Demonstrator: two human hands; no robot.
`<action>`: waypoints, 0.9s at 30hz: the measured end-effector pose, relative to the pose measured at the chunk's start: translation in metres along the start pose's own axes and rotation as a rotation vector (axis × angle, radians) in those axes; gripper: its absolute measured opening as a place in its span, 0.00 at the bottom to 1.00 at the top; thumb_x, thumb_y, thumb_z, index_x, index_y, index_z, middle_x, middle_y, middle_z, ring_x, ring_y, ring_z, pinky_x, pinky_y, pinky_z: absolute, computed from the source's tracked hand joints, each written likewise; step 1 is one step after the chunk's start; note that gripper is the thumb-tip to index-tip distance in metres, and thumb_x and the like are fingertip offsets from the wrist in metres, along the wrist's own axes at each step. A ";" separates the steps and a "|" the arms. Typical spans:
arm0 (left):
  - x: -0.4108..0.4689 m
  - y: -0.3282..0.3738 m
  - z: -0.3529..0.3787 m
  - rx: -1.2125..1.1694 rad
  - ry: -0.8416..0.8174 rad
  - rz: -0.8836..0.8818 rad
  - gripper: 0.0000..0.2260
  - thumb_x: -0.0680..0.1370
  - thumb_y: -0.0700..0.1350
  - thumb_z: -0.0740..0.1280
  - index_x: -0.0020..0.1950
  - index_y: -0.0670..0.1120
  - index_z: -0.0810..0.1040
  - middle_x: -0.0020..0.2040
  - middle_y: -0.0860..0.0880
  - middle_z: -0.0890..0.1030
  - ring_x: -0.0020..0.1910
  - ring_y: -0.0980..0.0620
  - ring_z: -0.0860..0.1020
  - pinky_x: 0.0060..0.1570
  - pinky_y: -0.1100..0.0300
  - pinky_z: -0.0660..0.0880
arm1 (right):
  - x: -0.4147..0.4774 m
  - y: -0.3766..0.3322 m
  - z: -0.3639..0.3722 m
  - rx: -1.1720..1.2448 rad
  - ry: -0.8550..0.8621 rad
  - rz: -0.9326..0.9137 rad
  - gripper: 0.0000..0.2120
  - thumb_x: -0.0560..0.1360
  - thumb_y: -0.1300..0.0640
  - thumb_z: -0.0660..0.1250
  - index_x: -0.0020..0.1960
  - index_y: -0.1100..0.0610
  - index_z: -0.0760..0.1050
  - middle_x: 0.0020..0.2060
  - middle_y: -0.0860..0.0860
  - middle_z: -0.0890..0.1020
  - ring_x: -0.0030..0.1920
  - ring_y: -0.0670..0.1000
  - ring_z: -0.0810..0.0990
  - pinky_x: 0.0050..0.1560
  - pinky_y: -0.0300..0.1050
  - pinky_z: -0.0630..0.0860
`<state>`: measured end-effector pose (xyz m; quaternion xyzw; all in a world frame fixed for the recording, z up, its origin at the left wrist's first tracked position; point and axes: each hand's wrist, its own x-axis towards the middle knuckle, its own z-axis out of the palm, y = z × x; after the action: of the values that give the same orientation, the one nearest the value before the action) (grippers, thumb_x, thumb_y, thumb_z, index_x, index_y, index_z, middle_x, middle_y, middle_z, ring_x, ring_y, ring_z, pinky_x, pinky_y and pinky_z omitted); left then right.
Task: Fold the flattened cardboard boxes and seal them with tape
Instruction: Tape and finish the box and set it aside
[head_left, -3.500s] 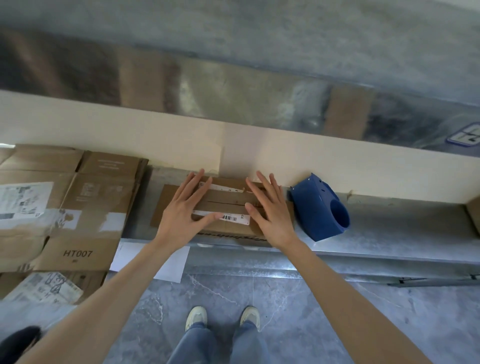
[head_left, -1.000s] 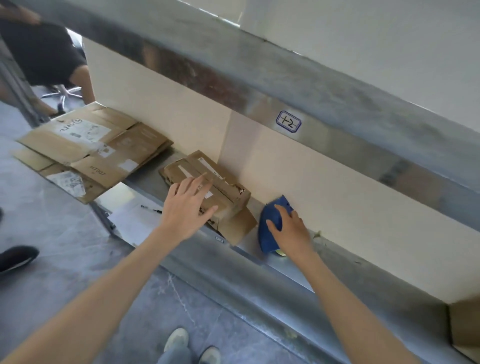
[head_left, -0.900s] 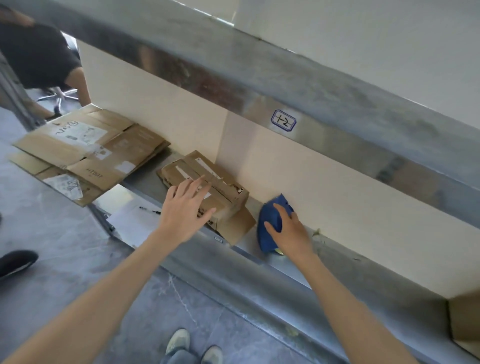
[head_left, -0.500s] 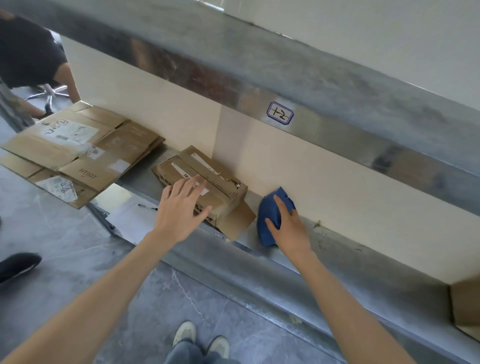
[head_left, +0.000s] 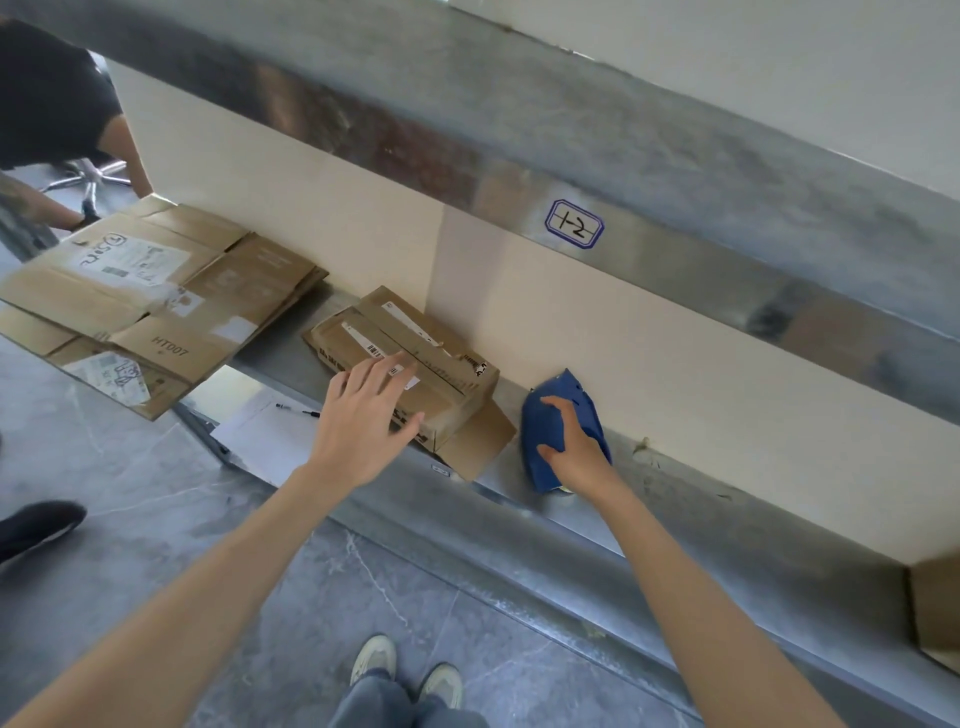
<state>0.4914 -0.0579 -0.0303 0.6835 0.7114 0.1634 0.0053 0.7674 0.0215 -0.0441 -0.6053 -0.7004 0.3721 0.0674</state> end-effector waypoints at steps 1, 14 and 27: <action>0.000 0.000 0.000 -0.005 -0.004 -0.001 0.24 0.78 0.55 0.68 0.71 0.46 0.74 0.72 0.45 0.73 0.70 0.43 0.71 0.65 0.46 0.68 | 0.001 -0.001 0.001 -0.014 0.003 0.008 0.28 0.81 0.64 0.60 0.76 0.46 0.56 0.32 0.57 0.71 0.27 0.50 0.67 0.23 0.37 0.62; -0.001 0.006 0.005 -0.088 -0.031 0.007 0.26 0.78 0.60 0.65 0.73 0.51 0.73 0.73 0.48 0.72 0.72 0.45 0.68 0.68 0.45 0.65 | -0.013 -0.004 -0.026 -0.225 0.286 -0.110 0.33 0.79 0.46 0.64 0.77 0.33 0.51 0.54 0.48 0.82 0.38 0.51 0.75 0.38 0.44 0.70; -0.003 0.020 0.023 -0.242 -0.040 -0.027 0.23 0.73 0.48 0.75 0.67 0.45 0.78 0.67 0.41 0.74 0.70 0.37 0.67 0.69 0.45 0.67 | -0.038 -0.011 -0.056 -0.351 0.227 -0.323 0.30 0.79 0.41 0.63 0.69 0.24 0.47 0.39 0.49 0.82 0.33 0.47 0.77 0.34 0.43 0.71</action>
<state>0.5161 -0.0552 -0.0478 0.6716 0.6952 0.2342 0.1042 0.7991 0.0125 0.0161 -0.5260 -0.8297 0.1589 0.0980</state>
